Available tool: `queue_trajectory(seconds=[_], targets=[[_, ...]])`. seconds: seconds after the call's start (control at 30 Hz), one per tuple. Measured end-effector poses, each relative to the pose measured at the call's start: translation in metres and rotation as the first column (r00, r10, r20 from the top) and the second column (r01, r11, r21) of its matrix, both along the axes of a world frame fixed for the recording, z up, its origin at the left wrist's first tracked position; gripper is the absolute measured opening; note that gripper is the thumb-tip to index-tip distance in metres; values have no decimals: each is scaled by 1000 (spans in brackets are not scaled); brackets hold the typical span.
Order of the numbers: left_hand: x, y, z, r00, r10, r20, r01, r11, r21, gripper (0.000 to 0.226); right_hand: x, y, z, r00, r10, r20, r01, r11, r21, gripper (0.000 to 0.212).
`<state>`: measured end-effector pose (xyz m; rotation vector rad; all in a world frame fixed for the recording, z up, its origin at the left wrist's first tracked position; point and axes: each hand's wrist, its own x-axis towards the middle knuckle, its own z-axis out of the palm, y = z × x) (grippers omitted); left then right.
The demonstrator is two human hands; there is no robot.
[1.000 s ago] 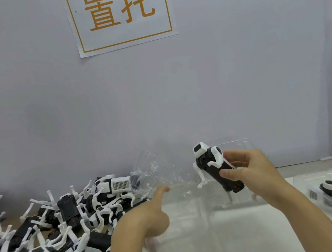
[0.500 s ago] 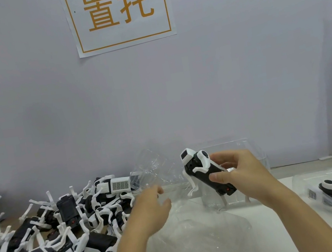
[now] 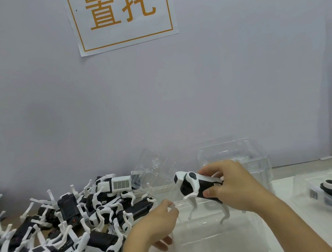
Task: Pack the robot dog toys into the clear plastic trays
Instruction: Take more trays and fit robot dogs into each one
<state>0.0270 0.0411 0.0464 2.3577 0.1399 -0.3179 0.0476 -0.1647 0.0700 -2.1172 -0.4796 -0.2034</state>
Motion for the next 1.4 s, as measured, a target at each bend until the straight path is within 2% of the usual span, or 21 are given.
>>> queue_trajectory(seconds=[0.2, 0.37, 0.5, 0.6, 0.73, 0.87, 0.93, 1.03, 1.13, 1.2, 1.3, 1.4], targets=[[2, 4, -6, 999, 7, 36, -4, 998, -64, 33, 3, -1, -11, 1000, 19, 6, -17, 978, -206, 32], [10, 4, -20, 984, 64, 169, -27, 977, -212, 27, 4, 9, -30, 991, 47, -122, -83, 948, -307, 29], [10, -5, -29, 963, 200, 181, -82, 856, -510, 31, 7, 10, -34, 993, 37, -114, -71, 950, -304, 22], [10, -10, -35, 947, 269, 174, -104, 773, -626, 24, 7, 10, -34, 993, 34, -111, -65, 953, -295, 23], [11, -14, -41, 931, 294, 215, -102, 777, -621, 17, 7, 12, -38, 999, -13, -44, -2, 945, -326, 29], [13, -14, -42, 919, 291, 267, -108, 836, -538, 40, 5, 17, -40, 998, -28, -48, 7, 917, -400, 26], [14, -13, -44, 916, 291, 277, -108, 843, -527, 41, 5, 18, -40, 998, -42, -40, 22, 912, -409, 28], [15, -12, -44, 932, 284, 224, -109, 810, -575, 33, 6, 17, -40, 998, -53, -23, 39, 908, -417, 28], [13, -14, -40, 949, 291, 118, -165, 781, -603, 48, 5, 18, -40, 998, -57, -27, 39, 900, -433, 26], [14, -14, -40, 946, 308, 96, -197, 788, -584, 50, 5, 19, -41, 998, -52, -27, 35, 893, -450, 25], [13, -15, -40, 938, 306, 160, -168, 809, -564, 38, 5, 18, -41, 998, -52, -29, 33, 892, -451, 28], [9, -14, -37, 921, 237, 308, -70, 881, -468, 35, 6, 16, -39, 998, -49, -30, 31, 895, -445, 31]])
